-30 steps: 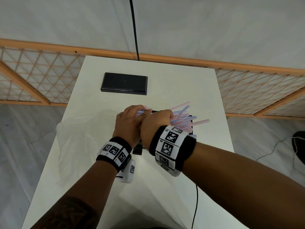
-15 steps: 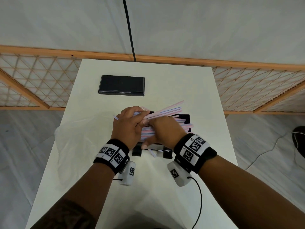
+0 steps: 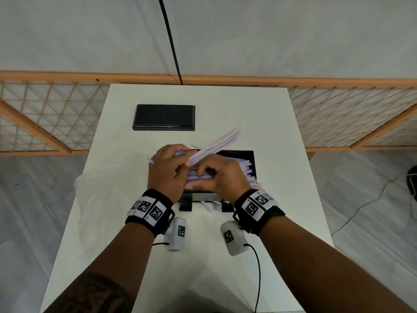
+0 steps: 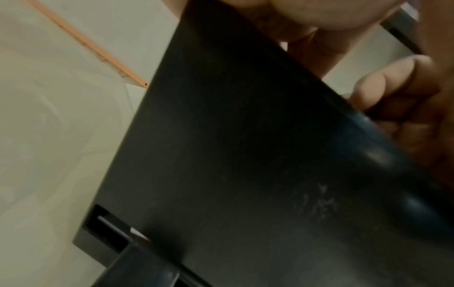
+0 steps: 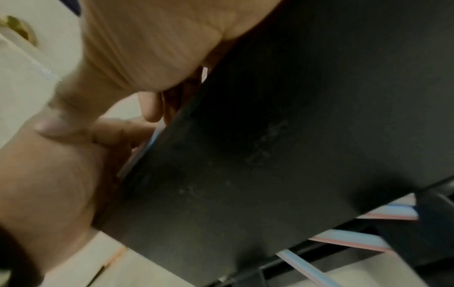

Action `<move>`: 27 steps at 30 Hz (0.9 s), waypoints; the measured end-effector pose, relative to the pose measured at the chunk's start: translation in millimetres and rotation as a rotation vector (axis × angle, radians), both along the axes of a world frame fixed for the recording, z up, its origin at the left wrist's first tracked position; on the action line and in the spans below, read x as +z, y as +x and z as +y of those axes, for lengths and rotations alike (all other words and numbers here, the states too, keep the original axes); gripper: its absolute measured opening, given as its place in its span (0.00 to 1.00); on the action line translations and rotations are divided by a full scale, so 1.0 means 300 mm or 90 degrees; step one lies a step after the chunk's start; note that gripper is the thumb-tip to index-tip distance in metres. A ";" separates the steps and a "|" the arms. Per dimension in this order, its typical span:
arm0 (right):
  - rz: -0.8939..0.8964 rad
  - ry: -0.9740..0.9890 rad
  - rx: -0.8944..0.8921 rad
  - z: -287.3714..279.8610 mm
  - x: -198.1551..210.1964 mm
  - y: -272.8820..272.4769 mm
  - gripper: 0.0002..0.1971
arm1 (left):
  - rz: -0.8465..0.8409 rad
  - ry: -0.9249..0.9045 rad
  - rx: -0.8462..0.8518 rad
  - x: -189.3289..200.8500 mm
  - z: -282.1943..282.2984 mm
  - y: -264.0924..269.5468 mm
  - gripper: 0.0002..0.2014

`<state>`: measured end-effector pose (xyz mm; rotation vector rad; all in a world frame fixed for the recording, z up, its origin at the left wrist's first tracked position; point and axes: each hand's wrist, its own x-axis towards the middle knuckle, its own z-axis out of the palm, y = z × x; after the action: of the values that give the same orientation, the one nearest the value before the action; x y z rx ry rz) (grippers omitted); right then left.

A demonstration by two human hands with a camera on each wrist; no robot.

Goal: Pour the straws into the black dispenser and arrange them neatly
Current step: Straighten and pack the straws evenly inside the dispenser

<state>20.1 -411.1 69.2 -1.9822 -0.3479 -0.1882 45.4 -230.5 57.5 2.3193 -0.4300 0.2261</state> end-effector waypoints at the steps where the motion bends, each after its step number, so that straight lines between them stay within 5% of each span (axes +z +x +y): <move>1: 0.039 0.052 -0.023 0.002 0.017 0.004 0.17 | 0.003 -0.006 0.002 -0.001 0.001 0.001 0.17; 4: 0.103 0.170 -0.144 0.004 0.066 0.001 0.16 | -0.019 0.026 0.006 -0.005 0.001 0.002 0.16; 7: 0.051 0.216 -0.266 -0.029 0.115 -0.025 0.22 | -0.013 0.067 -0.002 0.000 0.004 -0.003 0.19; 11: -0.129 -0.073 -0.264 -0.096 0.141 -0.067 0.09 | -0.001 0.114 0.014 0.022 -0.003 -0.021 0.21; 14: -0.061 -0.421 -0.135 -0.118 0.065 -0.104 0.29 | -0.020 0.090 0.005 0.030 -0.003 -0.021 0.19; 16: -0.038 -0.545 -0.058 -0.117 0.007 -0.118 0.34 | -0.025 0.024 -0.005 0.027 -0.005 -0.015 0.17; 24: 0.032 -0.599 -0.069 -0.067 -0.017 -0.028 0.35 | 0.008 -0.096 0.200 0.049 0.005 -0.023 0.15; 27: 0.033 -0.595 -0.058 -0.063 -0.016 -0.015 0.36 | 0.010 -0.105 0.201 0.049 0.005 -0.027 0.16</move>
<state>15.6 -430.1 64.3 -2.9215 -0.3424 -0.0215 37.3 -229.2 72.1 2.2140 -0.0326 0.3800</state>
